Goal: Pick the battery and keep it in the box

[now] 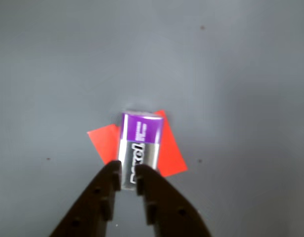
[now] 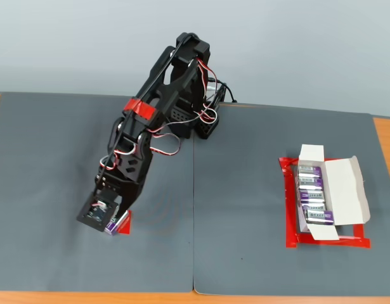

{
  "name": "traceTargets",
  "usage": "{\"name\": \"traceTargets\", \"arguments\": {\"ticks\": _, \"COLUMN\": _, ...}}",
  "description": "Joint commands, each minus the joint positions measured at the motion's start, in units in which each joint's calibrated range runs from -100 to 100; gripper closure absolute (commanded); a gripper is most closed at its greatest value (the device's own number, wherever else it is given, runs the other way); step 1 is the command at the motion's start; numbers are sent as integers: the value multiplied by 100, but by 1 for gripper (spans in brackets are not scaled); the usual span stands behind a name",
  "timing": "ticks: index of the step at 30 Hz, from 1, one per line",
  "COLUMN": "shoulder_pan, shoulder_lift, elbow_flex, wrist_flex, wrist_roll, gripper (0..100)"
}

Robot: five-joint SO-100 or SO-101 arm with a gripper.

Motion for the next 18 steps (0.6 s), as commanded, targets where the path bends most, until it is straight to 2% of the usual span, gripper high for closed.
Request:
{"name": "traceTargets", "arguments": {"ticks": 1, "shoulder_pan": -134, "shoulder_lift": 21, "elbow_flex": -243, "wrist_flex": 12, "wrist_roll": -17, "gripper": 87}}
{"name": "traceTargets", "arguments": {"ticks": 3, "shoulder_pan": -186, "shoulder_lift": 72, "elbow_flex": -234, "wrist_flex": 12, "wrist_roll": -2, "gripper": 81}}
{"name": "traceTargets", "arguments": {"ticks": 6, "shoulder_pan": -194, "shoulder_lift": 132, "elbow_flex": -225, "wrist_flex": 21, "wrist_roll": 19, "gripper": 78}}
{"name": "traceTargets", "arguments": {"ticks": 18, "shoulder_pan": -134, "shoulder_lift": 513, "elbow_flex": -252, "wrist_flex": 12, "wrist_roll": 29, "gripper": 77}}
